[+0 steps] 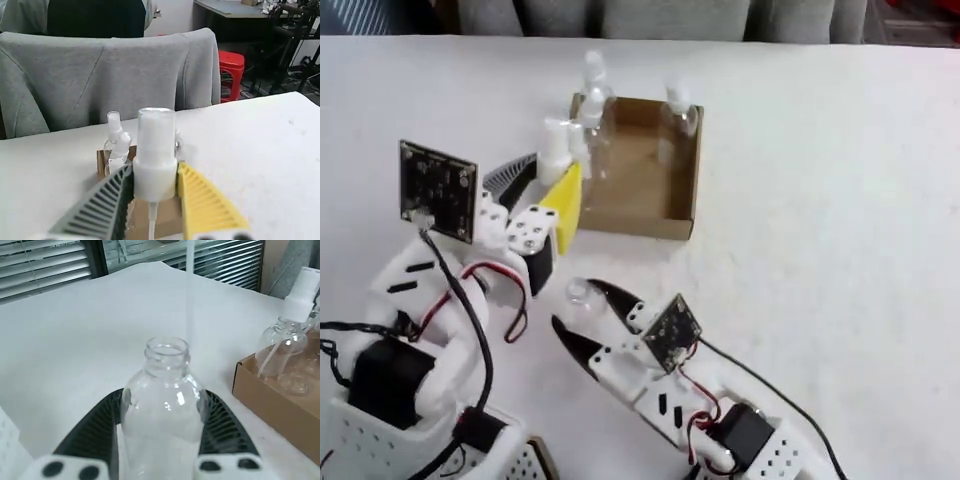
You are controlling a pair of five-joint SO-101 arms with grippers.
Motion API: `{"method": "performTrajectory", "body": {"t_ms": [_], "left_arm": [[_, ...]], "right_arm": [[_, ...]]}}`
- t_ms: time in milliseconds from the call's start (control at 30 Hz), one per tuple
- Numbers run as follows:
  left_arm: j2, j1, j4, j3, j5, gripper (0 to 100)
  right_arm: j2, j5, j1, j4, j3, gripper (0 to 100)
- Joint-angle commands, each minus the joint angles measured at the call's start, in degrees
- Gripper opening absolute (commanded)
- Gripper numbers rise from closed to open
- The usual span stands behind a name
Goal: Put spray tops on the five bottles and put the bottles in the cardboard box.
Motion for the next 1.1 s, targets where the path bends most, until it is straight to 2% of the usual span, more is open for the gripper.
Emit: {"method": "performTrajectory", "body": {"t_ms": [0,233,467,667,967,1067], "left_arm": [[-0.7,-0.1,1.4,-0.5,0.8,2],[-0.7,2.6,5.8,-0.5,6.0,2],[-0.7,3.7,5.7,3.4,6.1,2],[-0.7,3.4,4.6,6.1,6.0,2],[-0.7,3.3,1.6,-1.7,5.9,2],[-0.7,2.2,-0.1,-4.3,2.7,2]], "right_arm": [[-0.7,0.5,-0.5,0.1,0.4,1.5],[-0.7,0.5,-0.5,0.1,0.4,1.5],[-0.7,4.7,-0.5,0.1,0.4,1.5],[-0.7,4.8,-0.5,0.1,0.4,1.5],[-0.4,4.8,-0.5,0.1,0.4,1.5],[-0.4,4.8,-0.5,0.1,0.4,1.5]]}}
